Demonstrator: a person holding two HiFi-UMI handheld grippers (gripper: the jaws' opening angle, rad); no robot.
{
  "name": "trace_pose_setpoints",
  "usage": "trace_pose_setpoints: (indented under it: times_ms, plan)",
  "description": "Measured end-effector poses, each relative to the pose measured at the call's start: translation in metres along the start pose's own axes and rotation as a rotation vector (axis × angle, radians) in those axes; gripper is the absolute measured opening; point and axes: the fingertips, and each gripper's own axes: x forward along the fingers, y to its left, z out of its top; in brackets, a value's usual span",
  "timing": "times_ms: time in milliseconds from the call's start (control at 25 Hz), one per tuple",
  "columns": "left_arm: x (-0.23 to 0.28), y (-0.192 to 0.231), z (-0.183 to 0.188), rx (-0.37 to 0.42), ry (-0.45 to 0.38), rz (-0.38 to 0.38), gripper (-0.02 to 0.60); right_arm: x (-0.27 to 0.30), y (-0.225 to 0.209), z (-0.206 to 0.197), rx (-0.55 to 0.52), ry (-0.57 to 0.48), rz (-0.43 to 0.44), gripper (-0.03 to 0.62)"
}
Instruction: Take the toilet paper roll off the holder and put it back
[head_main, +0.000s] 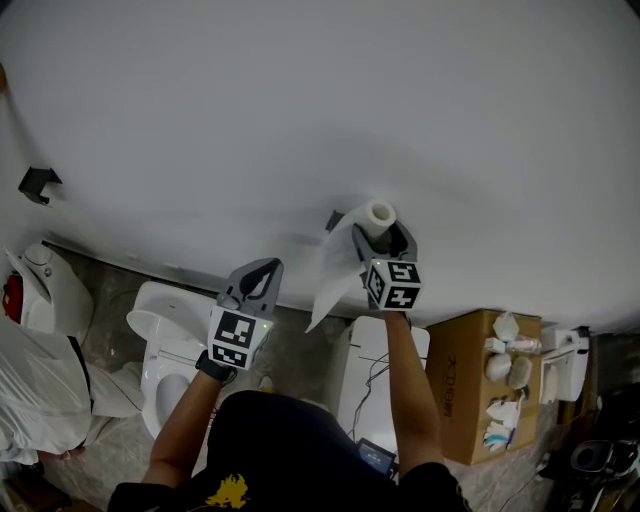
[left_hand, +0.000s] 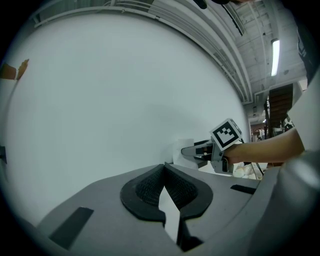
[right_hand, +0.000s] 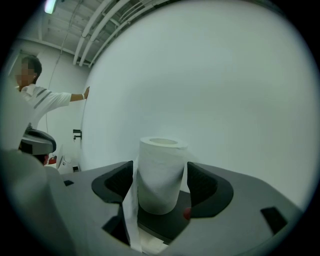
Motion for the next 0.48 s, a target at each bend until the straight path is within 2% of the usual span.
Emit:
trace_pose_setpoints:
  times_ms: [280, 480]
  plan:
    - [0.004, 0.0, 0.006, 0.006, -0.014, -0.004, 0.018, -0.002, -0.005, 0.004, -0.009, -0.007, -0.005, 0.322]
    - [0.004, -0.004, -0.002, 0.005, 0.004, -0.011, 0.017, -0.013, -0.004, -0.002, 0.034, -0.007, 0.0, 0.31]
